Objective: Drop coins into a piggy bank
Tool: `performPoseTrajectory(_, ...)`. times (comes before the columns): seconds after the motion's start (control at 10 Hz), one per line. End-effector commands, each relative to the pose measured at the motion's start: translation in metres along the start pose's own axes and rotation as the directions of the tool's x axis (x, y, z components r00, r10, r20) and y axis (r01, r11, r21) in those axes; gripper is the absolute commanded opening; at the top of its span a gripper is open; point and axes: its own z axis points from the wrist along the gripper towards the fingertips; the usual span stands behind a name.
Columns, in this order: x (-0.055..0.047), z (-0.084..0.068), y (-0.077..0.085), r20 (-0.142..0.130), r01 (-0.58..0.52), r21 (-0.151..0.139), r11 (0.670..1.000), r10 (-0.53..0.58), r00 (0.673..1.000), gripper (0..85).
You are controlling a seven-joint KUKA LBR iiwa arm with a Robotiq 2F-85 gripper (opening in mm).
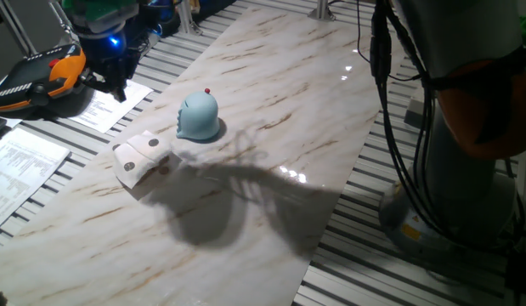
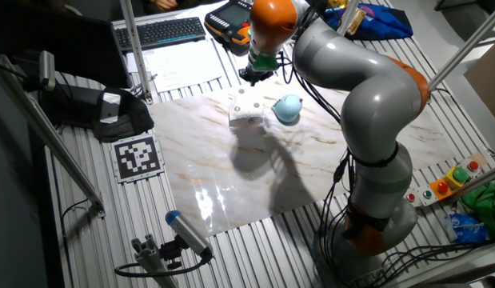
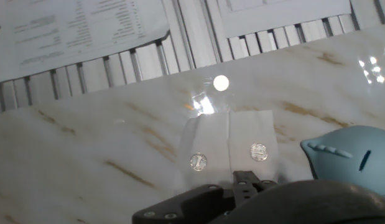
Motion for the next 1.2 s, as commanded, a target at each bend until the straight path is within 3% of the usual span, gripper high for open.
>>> performPoseTrajectory(0.0,0.001,0.000,0.002,-0.007,0.214,-0.030,0.976,-0.214,0.977,0.0)
performPoseTrajectory(0.5,0.004,-0.003,0.006,-0.032,0.270,-0.003,0.963,-0.270,0.962,0.0)
performPoseTrajectory(1.1,0.006,-0.011,-0.002,-0.020,0.271,0.012,0.963,-0.271,0.962,0.0)
